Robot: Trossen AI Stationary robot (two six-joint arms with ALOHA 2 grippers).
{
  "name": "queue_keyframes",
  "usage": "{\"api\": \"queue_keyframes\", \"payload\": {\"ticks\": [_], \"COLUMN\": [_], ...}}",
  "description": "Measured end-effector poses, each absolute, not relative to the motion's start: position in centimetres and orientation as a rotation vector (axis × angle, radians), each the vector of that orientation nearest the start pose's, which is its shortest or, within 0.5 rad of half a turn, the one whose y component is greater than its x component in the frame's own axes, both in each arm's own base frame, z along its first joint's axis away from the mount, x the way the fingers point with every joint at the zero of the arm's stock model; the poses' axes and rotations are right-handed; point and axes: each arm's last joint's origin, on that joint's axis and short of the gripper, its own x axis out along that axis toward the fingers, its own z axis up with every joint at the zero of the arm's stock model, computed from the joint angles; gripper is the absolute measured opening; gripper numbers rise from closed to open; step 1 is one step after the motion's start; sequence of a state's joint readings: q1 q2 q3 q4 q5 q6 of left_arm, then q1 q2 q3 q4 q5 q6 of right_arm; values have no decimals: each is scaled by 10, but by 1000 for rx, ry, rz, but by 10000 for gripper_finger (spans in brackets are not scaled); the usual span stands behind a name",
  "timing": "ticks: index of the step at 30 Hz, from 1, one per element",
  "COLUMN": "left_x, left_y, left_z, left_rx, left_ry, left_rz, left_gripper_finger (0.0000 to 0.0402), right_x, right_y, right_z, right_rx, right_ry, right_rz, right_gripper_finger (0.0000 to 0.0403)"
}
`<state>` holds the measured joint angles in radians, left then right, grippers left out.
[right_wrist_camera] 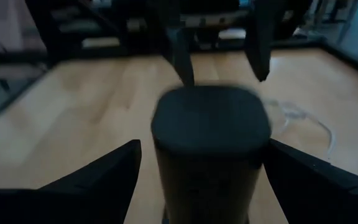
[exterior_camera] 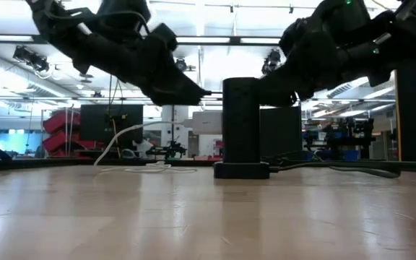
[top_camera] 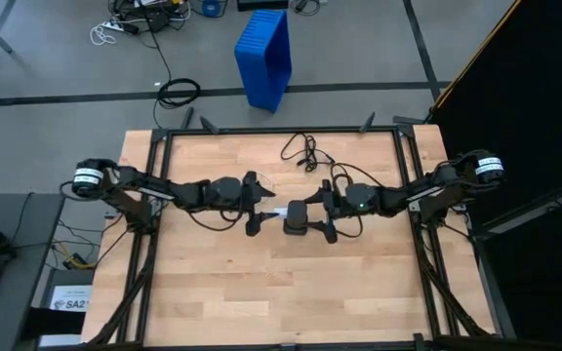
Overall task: Insert USB
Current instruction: Remove the white charger adapter from the black outlet extension
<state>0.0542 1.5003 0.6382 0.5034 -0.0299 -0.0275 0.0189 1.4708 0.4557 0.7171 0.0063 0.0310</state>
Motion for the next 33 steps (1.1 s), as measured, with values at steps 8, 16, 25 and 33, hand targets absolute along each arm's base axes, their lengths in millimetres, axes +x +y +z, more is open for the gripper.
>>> {"api": "queue_keyframes", "payload": {"ticks": [8,16,25,33], "left_x": [326,331,330,327], "left_y": [22,25,25,24], "left_z": [161,155,156,173], "left_rx": [-15,36,40,42], "left_ry": [535,564,571,517], "left_rz": [52,11,9,12], "left_gripper_finger": [277,255,207,190], "right_x": [266,265,266,266], "right_y": [-8,-15,-15,-14], "right_z": [159,158,159,161], "right_rx": [10,23,32,26], "right_ry": [327,335,326,303], "right_rz": [-20,-16,14,-6], "right_gripper_finger": [305,304,304,304]}}
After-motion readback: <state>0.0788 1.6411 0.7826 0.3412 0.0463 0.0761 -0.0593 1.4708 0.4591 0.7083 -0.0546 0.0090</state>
